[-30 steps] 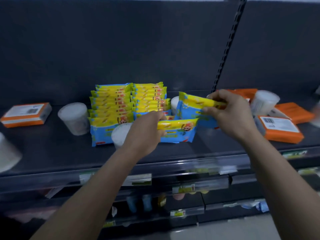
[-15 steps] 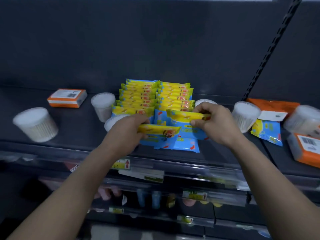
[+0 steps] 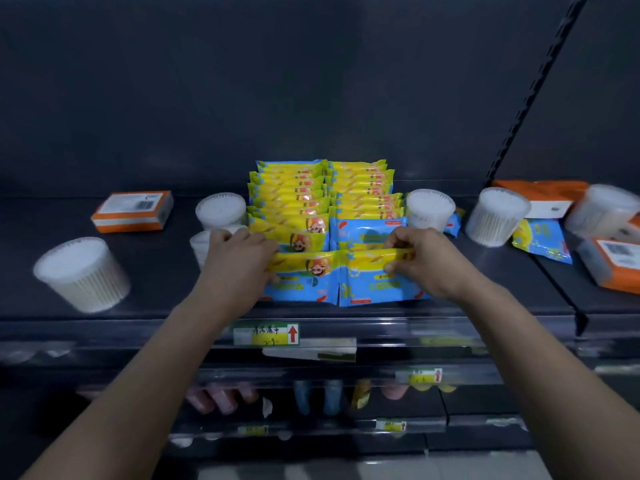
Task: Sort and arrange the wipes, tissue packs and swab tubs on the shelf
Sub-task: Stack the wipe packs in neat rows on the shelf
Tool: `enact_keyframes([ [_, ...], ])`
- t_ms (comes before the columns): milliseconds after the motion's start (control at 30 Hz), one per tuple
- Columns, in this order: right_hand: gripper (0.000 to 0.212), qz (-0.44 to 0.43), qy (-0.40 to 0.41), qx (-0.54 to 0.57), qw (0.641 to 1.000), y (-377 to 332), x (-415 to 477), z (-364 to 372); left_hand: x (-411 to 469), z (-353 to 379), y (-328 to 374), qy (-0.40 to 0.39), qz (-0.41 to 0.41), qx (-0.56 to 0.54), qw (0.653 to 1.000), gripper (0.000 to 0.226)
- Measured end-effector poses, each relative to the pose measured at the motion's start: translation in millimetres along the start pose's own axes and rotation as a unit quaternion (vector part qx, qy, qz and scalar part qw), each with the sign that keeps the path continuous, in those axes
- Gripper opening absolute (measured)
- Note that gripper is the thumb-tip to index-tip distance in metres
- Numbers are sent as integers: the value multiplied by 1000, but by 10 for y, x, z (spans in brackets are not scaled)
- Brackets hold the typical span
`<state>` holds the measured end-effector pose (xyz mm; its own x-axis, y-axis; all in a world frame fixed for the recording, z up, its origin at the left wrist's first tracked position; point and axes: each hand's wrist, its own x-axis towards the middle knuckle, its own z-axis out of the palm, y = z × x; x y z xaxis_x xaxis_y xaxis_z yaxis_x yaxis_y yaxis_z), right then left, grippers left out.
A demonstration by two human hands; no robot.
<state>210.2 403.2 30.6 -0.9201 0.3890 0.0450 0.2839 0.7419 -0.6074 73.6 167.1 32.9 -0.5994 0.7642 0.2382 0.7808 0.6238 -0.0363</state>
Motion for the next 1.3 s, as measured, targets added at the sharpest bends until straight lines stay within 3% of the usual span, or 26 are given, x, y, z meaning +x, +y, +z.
enact_keyframes([
  [133,34,48,-14,-41,998,-6,-5,77,54,144,-94,35,28,42,998,34],
  [233,53,81,-49,-93,991,-43,-38,114,131,168,-127,44,42,54,997,40],
  [333,63,66,-33,-137,988,-87,-9,117,203,194,-145,26,45,46,998,44],
  [433,61,27,-12,-195,980,-65,83,128,259,233,-154,8,29,22,999,49],
  [600,64,10,21,-200,979,-29,218,148,328,308,-200,-4,14,50,999,60],
  [1100,60,-42,44,-282,957,-83,348,191,460,234,-174,-14,0,-20,1000,54],
  [1300,66,-44,44,-290,955,-90,302,230,407,275,-213,-12,33,-25,999,49],
])
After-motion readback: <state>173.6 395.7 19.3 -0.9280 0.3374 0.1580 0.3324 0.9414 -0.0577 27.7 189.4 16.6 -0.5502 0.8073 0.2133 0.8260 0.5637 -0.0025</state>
